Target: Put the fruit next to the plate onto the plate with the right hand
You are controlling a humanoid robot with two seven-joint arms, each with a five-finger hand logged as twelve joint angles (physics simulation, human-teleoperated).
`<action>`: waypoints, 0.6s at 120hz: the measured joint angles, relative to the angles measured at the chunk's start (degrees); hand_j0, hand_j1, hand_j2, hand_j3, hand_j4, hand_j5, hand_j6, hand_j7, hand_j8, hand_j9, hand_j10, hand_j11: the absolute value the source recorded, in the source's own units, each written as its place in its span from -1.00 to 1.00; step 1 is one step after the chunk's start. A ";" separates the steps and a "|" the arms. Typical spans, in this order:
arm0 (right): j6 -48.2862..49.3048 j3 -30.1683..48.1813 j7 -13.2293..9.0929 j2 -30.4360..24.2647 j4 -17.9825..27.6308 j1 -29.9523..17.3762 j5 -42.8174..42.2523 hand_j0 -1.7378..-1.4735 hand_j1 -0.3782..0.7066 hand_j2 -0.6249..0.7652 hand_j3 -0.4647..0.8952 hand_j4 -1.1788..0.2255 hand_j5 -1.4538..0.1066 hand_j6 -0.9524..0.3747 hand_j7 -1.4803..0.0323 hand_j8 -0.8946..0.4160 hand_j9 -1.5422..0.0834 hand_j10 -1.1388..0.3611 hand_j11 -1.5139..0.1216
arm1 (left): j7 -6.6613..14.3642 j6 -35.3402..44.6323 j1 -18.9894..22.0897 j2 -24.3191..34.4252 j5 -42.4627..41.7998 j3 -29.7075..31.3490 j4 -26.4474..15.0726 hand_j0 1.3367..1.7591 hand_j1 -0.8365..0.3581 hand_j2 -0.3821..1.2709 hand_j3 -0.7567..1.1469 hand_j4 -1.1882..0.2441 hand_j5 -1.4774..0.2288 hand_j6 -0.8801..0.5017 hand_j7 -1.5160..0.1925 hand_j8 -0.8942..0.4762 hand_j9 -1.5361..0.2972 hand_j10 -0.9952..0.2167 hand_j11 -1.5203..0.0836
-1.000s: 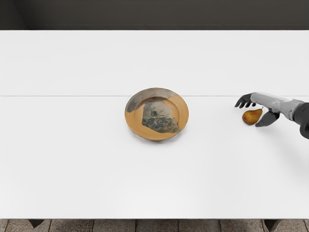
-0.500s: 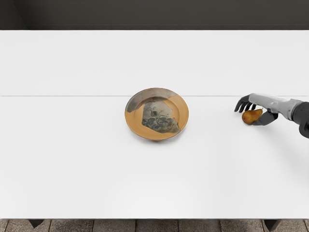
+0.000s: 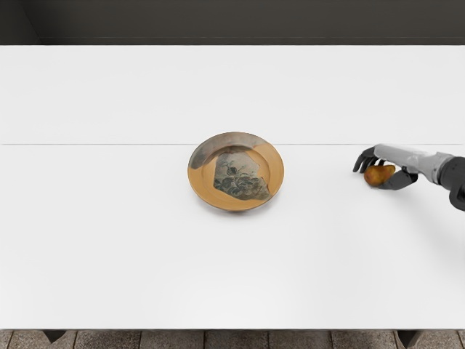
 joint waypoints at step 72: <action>-0.26 -0.07 0.02 0.11 -0.78 -0.08 0.42 -0.34 0.21 0.05 -0.32 -0.26 -0.16 -0.42 -0.13 -0.32 -0.10 -0.06 -0.16 | 0.00 0.00 0.04 0.00 0.01 0.01 0.00 0.52 0.94 -0.53 -0.21 0.63 0.70 0.24 0.74 0.27 0.65 0.61 0.86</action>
